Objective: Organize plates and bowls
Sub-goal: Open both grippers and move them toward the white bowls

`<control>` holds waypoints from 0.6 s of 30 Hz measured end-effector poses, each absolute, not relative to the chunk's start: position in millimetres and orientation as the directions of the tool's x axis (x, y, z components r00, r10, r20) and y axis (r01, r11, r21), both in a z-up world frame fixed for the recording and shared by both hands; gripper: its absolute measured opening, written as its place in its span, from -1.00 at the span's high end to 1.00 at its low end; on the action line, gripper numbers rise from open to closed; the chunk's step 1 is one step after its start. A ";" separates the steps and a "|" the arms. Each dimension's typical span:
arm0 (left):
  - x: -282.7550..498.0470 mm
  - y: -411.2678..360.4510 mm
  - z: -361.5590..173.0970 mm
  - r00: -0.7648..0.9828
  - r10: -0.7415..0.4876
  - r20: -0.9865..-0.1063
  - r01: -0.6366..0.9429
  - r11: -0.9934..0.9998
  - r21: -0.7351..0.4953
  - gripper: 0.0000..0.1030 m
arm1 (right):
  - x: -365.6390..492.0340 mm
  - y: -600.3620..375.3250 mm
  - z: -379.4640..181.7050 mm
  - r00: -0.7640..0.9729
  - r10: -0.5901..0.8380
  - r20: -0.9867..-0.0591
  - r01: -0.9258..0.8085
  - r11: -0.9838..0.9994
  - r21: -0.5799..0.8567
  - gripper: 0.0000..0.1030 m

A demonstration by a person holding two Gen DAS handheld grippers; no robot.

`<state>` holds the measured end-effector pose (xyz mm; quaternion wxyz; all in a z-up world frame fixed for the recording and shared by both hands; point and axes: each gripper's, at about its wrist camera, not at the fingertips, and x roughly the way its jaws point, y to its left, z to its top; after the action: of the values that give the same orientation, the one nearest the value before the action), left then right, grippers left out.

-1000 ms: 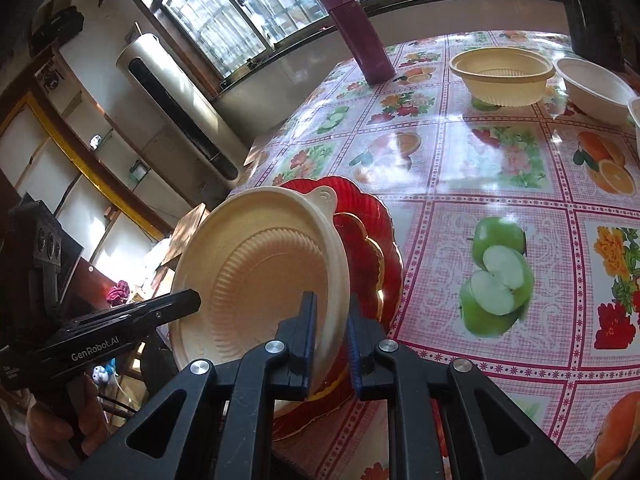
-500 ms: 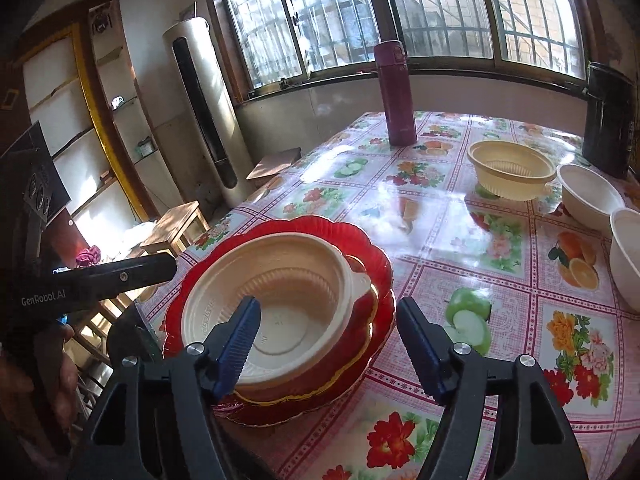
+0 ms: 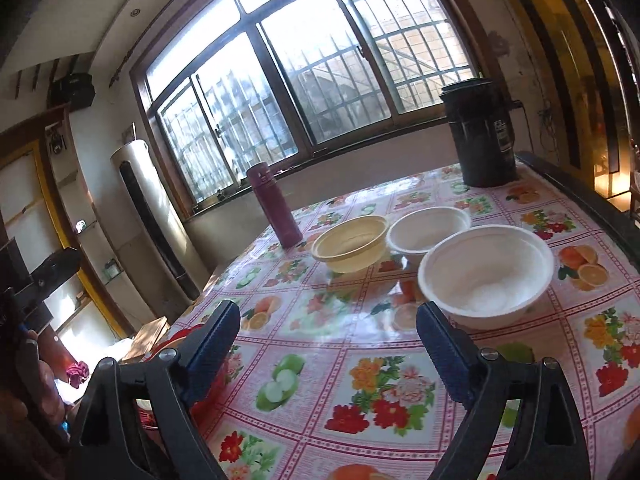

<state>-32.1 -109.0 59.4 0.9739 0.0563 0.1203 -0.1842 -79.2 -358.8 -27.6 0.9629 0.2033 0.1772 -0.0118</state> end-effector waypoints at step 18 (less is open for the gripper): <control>46.2 -314.7 19.9 0.859 -0.374 -0.350 0.400 0.917 -0.001 -1.00 | -43.8 -564.2 -22.4 0.939 -0.222 -0.263 0.337 0.745 0.576 -1.00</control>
<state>46.2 -314.7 19.9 0.9633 0.0361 0.1743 -0.2008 -43.8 -564.2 -22.4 0.9297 0.3242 0.0892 -0.1504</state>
